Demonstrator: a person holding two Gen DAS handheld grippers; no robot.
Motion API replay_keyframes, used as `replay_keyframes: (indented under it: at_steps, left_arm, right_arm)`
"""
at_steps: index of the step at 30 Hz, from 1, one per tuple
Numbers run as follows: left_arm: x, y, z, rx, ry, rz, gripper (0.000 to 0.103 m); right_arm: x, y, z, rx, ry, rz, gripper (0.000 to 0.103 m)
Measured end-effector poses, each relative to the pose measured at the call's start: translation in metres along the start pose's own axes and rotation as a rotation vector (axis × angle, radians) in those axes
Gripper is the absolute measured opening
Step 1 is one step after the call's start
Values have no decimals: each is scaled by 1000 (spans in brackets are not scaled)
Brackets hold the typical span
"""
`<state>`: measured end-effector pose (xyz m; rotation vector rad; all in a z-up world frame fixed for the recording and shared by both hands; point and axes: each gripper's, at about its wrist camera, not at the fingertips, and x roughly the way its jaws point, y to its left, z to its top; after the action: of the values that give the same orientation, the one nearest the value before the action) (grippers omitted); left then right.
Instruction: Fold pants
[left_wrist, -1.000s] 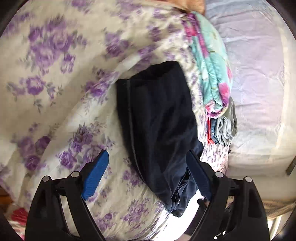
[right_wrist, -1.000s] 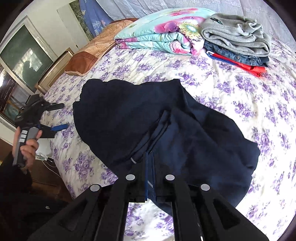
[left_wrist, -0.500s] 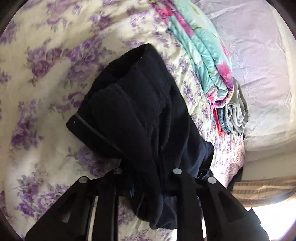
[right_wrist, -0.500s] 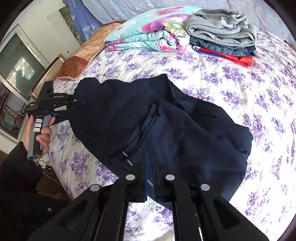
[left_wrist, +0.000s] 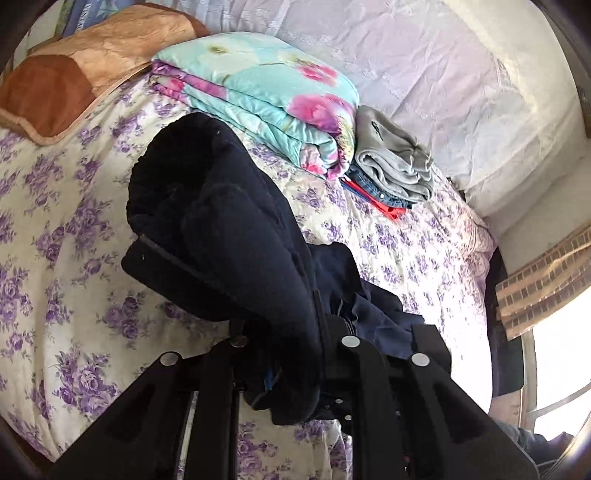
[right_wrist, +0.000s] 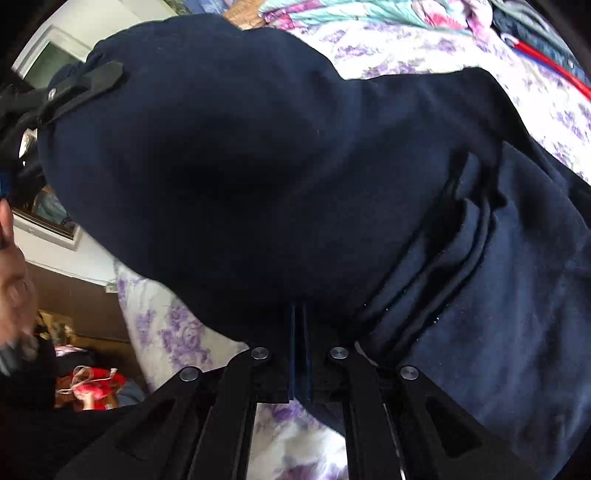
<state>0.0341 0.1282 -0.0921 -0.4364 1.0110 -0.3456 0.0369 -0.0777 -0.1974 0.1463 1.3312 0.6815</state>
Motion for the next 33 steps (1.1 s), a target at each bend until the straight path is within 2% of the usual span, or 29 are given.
replay_keyframes:
  at_steps: [2, 4, 7, 9, 10, 12, 15, 17, 22, 24, 26, 27, 28, 29, 30, 31, 33]
  left_arm:
    - [-3, -10, -1, 36, 2, -8, 14]
    - [-3, -22, 0, 74, 6, -9, 14]
    - [1, -35, -3, 110, 18, 3, 14]
    - [4, -46, -4, 143, 35, 23, 14]
    - [6, -53, -5, 167, 46, 30, 14]
    - [8, -67, -7, 214, 65, 40, 14]
    - [16, -95, -14, 324, 99, 66, 14]
    - [27, -124, -25, 443, 131, 90, 14]
    - [77, -181, -65, 639, 260, 111, 17]
    - [113, -203, -95, 730, 359, 110, 20]
    - [158, -214, -131, 829, 455, 180, 37]
    - [187, -215, -152, 869, 512, 243, 38]
    - [199, -216, -163, 913, 519, 288, 39]
    - [200, -223, -175, 986, 489, 334, 39]
    - [193, -230, -180, 1031, 470, 337, 39]
    - [184, -235, -181, 1041, 467, 306, 40]
    - [156, -239, -175, 1006, 468, 207, 41]
  right_arm:
    - [-26, -4, 17, -33, -91, -73, 6]
    - [-32, -15, 39, -28, -117, -134, 6]
    - [-5, -38, 69, 31, -68, -94, 6]
    - [22, -50, 73, 53, -19, -92, 5]
    - [19, -55, 71, 78, -52, -65, 4]
    - [3, -62, 65, 126, -57, -28, 6]
    - [-61, -74, 37, 103, -178, -123, 6]
    - [-105, -89, 9, 118, -230, -219, 6]
    - [-182, -136, -66, 245, -336, -377, 6]
    - [-192, -161, -99, 337, -367, -405, 6]
    - [-182, -180, -125, 430, -366, -402, 6]
    - [-175, -187, -135, 458, -361, -410, 6]
    - [-171, -190, -141, 470, -355, -411, 6]
    - [-171, -191, -148, 474, -354, -404, 6]
    - [-172, -189, -153, 472, -361, -392, 6]
    - [-175, -183, -160, 467, -369, -383, 6]
    - [-179, -177, -164, 452, -383, -350, 6]
